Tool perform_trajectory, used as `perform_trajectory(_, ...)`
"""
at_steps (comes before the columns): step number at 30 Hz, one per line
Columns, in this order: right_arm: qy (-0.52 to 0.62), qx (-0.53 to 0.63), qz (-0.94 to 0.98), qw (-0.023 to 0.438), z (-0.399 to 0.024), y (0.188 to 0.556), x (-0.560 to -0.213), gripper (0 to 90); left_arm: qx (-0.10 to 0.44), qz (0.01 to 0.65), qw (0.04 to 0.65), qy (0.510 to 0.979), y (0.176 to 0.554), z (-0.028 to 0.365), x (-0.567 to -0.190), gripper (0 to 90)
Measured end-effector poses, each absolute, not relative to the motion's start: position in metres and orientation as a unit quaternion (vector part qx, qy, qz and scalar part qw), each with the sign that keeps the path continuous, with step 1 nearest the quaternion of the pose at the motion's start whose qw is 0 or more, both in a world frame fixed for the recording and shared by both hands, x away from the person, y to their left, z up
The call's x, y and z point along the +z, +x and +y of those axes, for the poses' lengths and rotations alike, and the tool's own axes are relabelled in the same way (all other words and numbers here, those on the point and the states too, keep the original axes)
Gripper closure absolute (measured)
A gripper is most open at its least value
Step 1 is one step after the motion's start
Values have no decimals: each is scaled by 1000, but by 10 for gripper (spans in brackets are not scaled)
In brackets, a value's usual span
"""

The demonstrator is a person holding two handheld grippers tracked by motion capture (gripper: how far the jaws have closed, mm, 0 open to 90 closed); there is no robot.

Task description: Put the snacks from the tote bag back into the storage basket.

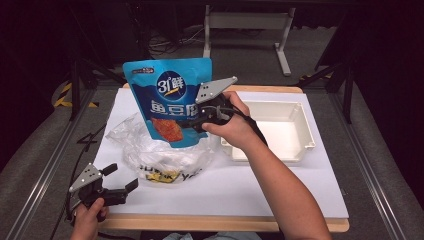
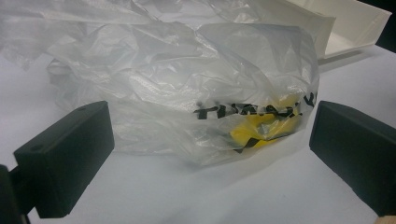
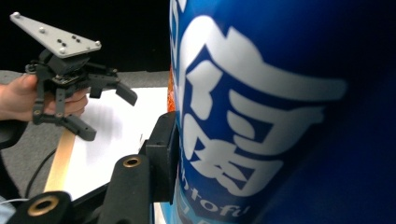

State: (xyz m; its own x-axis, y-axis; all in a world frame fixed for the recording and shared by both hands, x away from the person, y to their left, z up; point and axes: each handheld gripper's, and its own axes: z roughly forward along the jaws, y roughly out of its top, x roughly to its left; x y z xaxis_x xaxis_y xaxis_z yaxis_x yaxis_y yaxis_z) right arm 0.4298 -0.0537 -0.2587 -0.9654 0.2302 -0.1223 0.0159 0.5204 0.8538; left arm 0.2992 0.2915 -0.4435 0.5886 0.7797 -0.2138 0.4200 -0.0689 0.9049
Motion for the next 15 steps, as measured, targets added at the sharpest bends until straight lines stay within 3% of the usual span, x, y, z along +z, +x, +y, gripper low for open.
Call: perform_trajectory(15,86,484,861,128,-83,424,-253,544,168,424,537,710,299,291,-444,6)
